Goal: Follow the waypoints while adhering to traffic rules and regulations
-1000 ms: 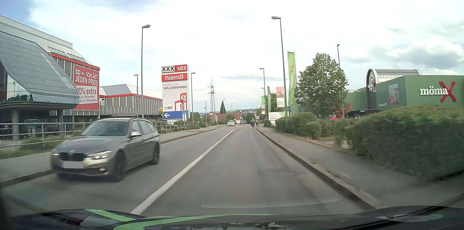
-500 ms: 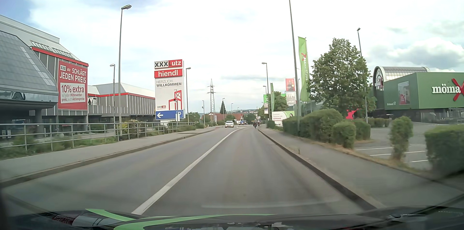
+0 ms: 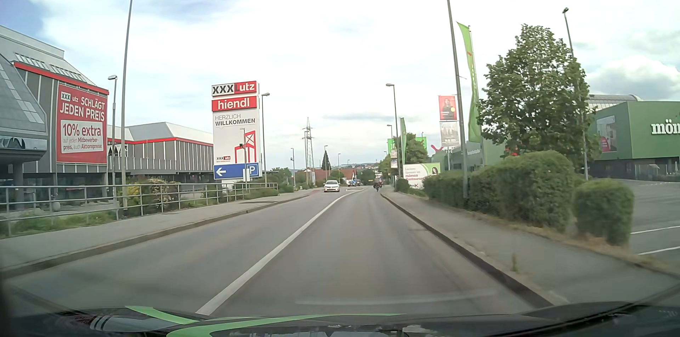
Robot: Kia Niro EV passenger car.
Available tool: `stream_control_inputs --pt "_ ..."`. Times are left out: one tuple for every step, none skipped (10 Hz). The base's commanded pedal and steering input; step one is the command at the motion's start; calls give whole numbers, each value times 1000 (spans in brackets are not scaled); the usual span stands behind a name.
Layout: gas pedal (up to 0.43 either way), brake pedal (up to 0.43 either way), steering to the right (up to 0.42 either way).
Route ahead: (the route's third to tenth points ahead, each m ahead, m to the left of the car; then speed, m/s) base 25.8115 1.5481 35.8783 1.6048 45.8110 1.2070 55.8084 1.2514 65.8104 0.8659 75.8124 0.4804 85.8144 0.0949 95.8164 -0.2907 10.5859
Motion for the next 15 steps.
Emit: stream_control_inputs --pt "47 0 -1" --pt "47 0 -1" --pt "47 0 -1" --pt "47 0 -1" --pt "39 0 -1" --pt "20 0 -1" --pt "8 0 -1" --pt "0 0 -1" --pt "0 0 0" --pt "0 0 -1" --pt "0 0 0" --pt "0 0 0" --pt "0 0 0" --pt "0 0 0" --pt "0 0 1"
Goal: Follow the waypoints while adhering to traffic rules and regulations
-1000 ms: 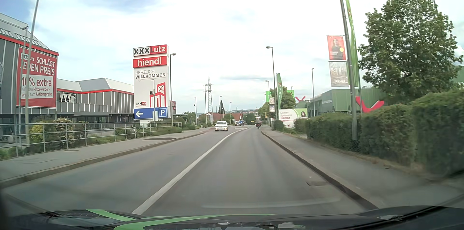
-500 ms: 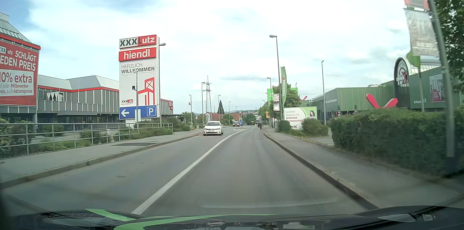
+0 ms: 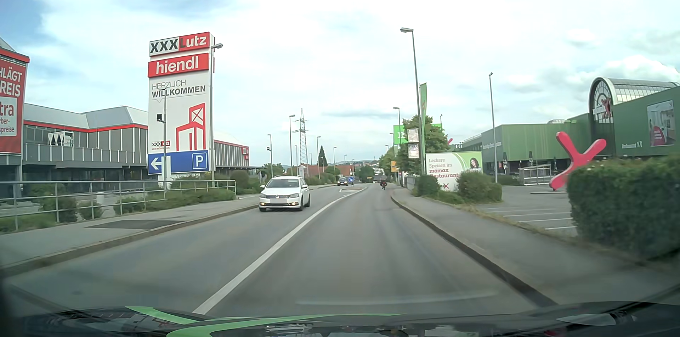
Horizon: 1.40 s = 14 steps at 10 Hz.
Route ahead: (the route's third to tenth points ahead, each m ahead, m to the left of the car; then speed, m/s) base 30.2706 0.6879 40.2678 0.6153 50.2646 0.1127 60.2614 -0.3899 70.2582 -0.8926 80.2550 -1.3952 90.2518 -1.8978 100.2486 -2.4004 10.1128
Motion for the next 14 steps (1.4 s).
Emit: stream_control_inputs --pt "0 0 1" --pt "0 0 1" --pt "20 0 1" --pt "39 0 1" --pt "39 0 2" --pt "39 0 2" --pt "39 0 2" --pt "47 0 1" --pt "47 0 1" --pt "47 0 2" --pt "59 0 2" --pt "59 0 3" --pt "67 0 3" --pt "87 0 4"
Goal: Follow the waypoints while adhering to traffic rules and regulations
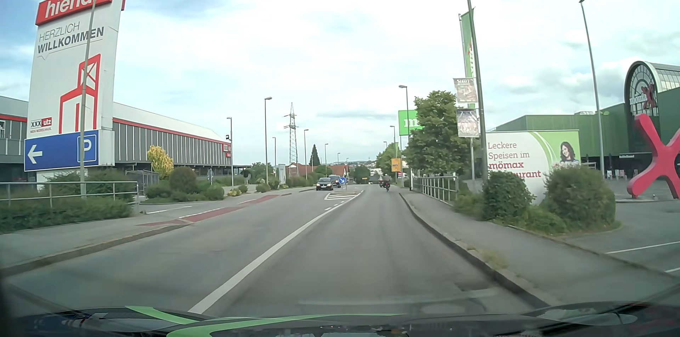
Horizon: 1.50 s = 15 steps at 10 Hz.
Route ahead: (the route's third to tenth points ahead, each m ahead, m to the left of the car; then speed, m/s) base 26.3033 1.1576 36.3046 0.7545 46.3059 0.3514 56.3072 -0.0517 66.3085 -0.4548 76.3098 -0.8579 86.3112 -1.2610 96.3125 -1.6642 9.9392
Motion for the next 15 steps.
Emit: stream_control_inputs --pt "87 0 5" --pt "87 0 8" --pt "87 0 11" --pt "87 0 14" --pt "87 0 17" --pt "87 0 19" --pt "87 0 18" --pt "87 0 19" --pt "87 0 18" --pt "87 0 18" --pt "87 0 18" --pt "87 0 17" --pt "87 0 17" --pt "87 0 17" --pt "87 0 16"
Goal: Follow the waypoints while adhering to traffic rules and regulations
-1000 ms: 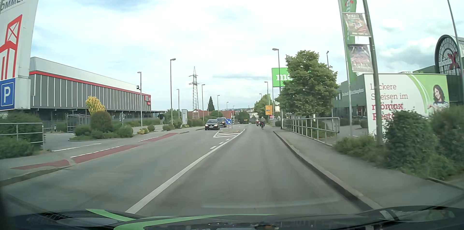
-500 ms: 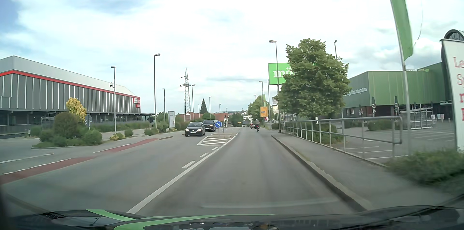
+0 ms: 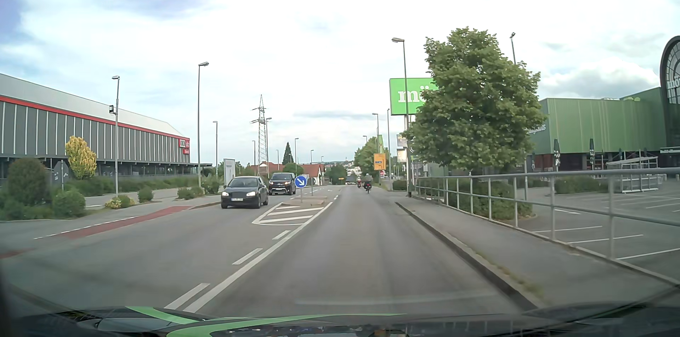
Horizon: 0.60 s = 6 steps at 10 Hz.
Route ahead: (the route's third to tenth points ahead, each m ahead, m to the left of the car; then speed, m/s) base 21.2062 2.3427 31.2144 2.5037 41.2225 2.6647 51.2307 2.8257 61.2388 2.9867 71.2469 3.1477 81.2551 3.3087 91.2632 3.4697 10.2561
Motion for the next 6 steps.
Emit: stream_control_inputs --pt "59 0 14" --pt "8 0 12" --pt "0 0 11" --pt "0 0 9" --pt "0 0 7" --pt "0 0 5"
